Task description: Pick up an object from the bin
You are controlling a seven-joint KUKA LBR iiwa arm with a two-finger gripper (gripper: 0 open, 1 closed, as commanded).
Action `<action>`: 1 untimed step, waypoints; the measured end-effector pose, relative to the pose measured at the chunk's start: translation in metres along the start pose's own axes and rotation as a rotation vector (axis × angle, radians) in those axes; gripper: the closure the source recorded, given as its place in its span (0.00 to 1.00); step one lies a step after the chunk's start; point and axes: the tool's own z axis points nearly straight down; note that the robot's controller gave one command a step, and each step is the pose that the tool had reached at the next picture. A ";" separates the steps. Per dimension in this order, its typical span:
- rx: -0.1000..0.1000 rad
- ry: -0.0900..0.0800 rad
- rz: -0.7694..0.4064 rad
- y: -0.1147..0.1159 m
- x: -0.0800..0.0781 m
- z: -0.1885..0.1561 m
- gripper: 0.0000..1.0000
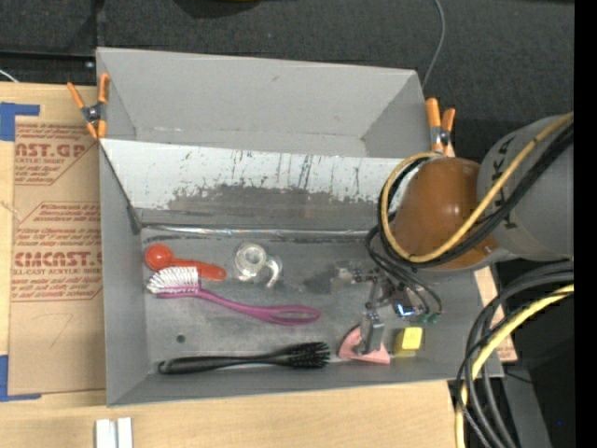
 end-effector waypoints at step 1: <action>0.003 -0.002 -0.057 0.000 -0.003 0.020 0.00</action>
Offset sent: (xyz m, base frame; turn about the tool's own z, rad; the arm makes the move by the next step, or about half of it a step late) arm 0.0209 0.0951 -0.0263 0.1726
